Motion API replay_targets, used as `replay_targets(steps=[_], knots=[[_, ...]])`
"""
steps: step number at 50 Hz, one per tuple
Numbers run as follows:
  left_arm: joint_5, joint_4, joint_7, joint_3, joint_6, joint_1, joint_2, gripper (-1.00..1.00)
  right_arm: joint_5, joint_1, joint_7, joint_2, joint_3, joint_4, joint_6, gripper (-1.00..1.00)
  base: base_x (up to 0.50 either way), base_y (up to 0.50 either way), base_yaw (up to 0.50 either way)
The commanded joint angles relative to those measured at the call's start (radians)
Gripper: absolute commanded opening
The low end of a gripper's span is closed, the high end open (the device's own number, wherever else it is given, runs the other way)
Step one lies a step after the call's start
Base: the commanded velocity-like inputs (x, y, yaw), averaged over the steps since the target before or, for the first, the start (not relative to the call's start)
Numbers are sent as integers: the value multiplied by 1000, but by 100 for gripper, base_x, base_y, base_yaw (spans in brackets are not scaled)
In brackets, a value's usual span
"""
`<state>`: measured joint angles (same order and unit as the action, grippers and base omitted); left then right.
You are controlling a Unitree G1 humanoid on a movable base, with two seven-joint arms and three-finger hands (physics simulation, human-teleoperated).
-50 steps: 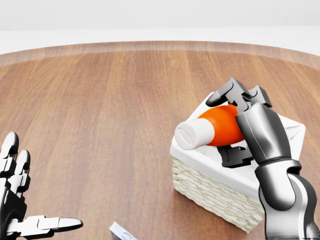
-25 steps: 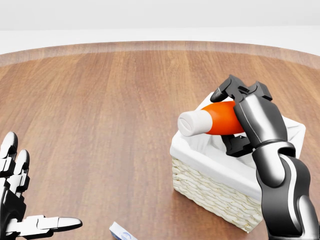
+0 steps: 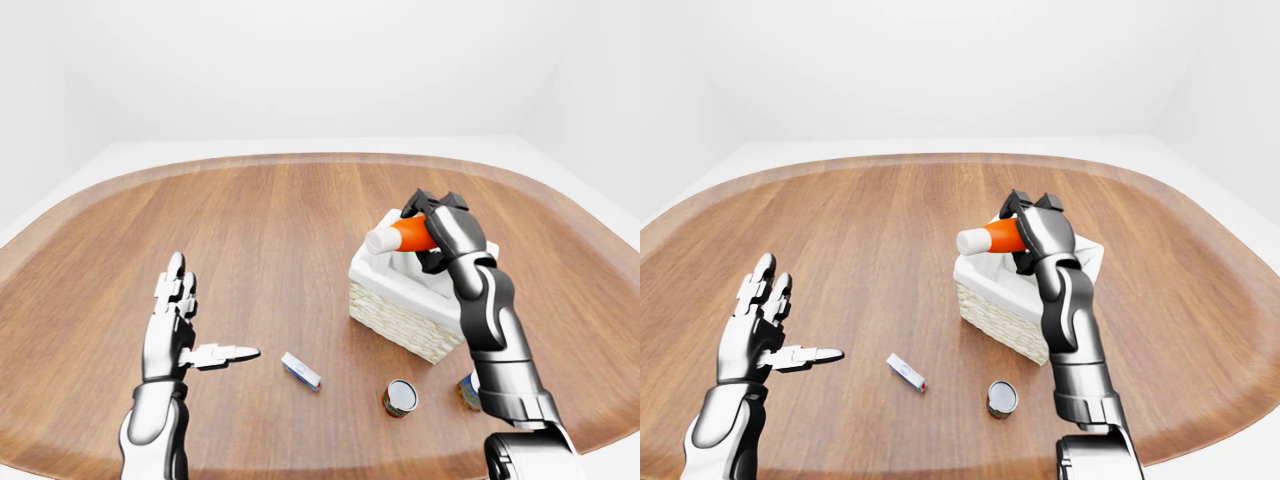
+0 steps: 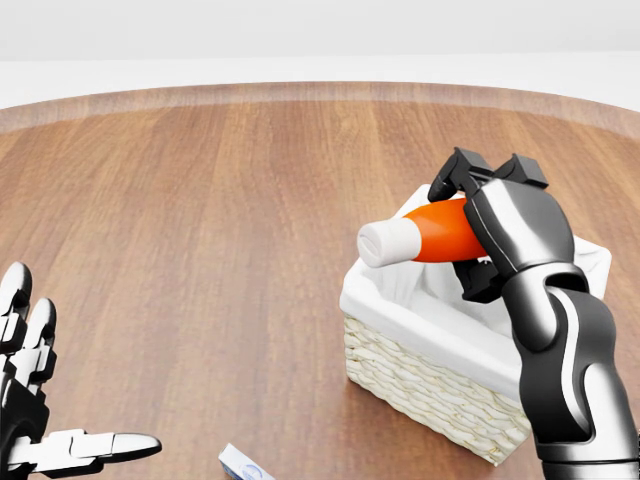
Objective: Pick up the ketchup, and put it in the basket.
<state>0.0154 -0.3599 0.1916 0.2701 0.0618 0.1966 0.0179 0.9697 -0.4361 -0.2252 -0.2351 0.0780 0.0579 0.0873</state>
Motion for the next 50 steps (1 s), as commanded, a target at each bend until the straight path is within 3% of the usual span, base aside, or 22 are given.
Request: replay_targets(steps=[1, 14, 29, 44, 50], knots=[[5, -10, 3, 4, 7, 2, 0, 100, 27, -39, 29, -3, -6, 48, 0, -100, 0, 0, 0], [6, -9, 6, 7, 7, 2, -3, 100, 44, -72, 91, -18, -11, 156, 0, -100, 0, 0, 0], [13, -19, 9, 13, 13, 5, -3, 100, 56, -80, 81, -13, -12, 163, 0, -100, 0, 0, 0], [2, 4, 4, 2, -6, 4, -4, 100, 51, -64, 87, -24, -4, 167, 0, -100, 0, 0, 0], [6, -10, 5, 4, 1, 9, -4, 100, 50, -41, 78, -35, 9, 141, 0, -100, 0, 0, 0]])
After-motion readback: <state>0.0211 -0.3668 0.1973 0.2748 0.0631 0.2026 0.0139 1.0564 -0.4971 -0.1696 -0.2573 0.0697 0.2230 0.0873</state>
